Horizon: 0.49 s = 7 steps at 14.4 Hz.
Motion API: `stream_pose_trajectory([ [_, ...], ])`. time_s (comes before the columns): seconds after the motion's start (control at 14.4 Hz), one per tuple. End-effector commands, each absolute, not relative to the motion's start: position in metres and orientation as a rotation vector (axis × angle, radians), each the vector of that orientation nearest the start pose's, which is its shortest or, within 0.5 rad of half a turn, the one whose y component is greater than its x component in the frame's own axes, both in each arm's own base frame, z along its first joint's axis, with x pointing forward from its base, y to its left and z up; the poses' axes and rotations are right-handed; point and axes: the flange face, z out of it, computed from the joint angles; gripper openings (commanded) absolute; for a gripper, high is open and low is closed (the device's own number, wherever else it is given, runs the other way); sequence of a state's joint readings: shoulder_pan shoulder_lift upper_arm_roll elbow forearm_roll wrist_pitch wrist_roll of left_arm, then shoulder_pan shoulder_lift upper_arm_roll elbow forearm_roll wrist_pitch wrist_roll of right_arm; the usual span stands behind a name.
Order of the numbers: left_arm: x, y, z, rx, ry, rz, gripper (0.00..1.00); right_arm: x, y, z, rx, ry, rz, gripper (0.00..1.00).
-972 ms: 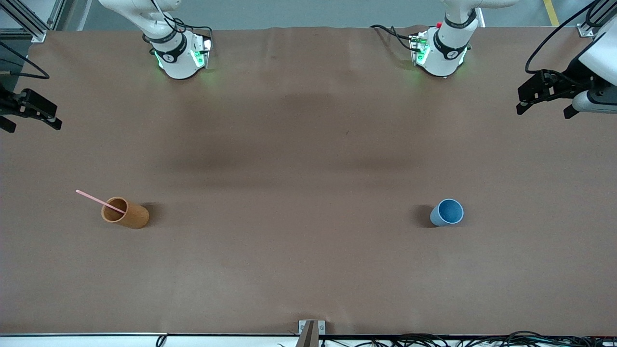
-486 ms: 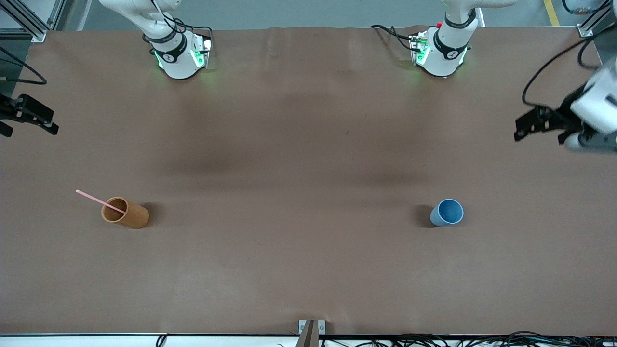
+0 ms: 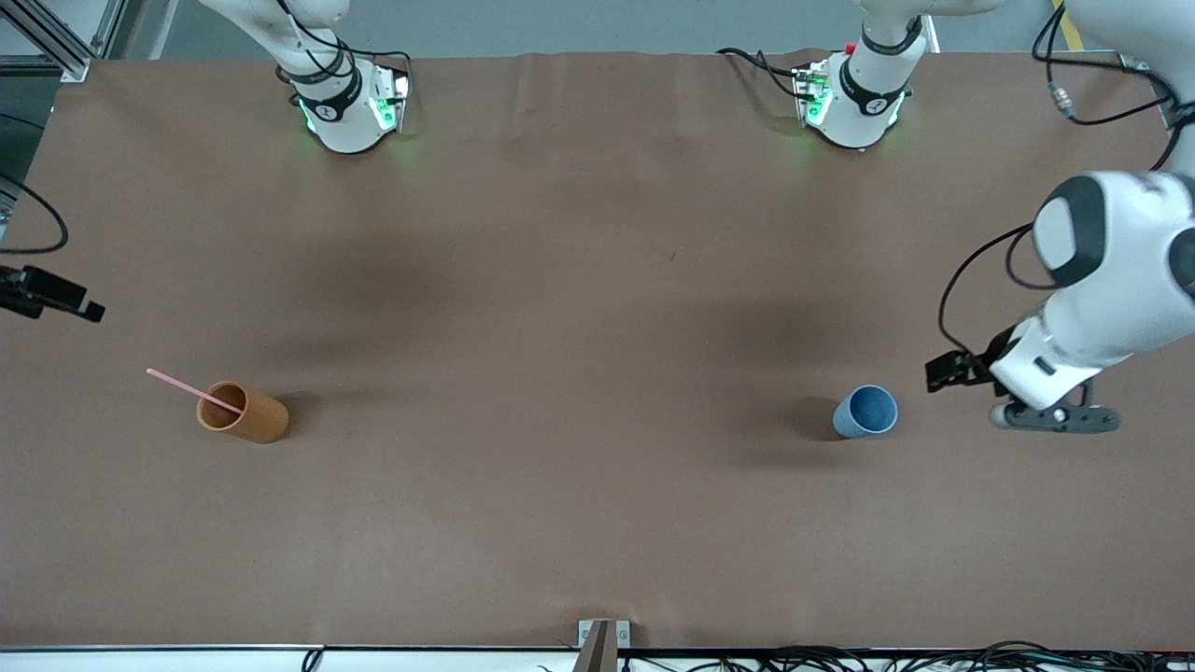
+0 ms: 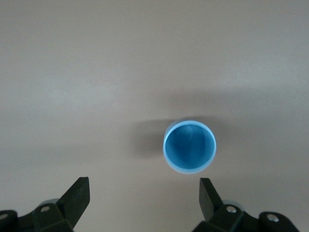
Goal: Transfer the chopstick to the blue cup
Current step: 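Reach the left gripper down to the blue cup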
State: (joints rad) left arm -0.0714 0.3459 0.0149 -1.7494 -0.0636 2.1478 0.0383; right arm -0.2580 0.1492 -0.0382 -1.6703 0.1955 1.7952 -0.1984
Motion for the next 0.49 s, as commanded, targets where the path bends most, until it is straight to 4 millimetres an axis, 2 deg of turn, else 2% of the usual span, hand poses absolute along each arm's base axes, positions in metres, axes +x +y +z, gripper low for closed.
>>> stream_pose_trajectory([
  [0.0,0.665,-0.055,0.334,-3.213,0.045,-0.146,1.0,0.599,-0.176,0.468,-2.861,0.227,-0.033,0.77],
  [0.21,0.666,-0.06,0.31,-3.213,-0.006,-0.114,1.0,0.599,-0.197,0.423,-2.807,0.218,-0.065,0.63],
  [0.42,0.657,-0.055,0.291,-3.205,0.031,-0.053,1.0,0.598,-0.214,0.391,-2.738,0.245,-0.084,0.52],
])
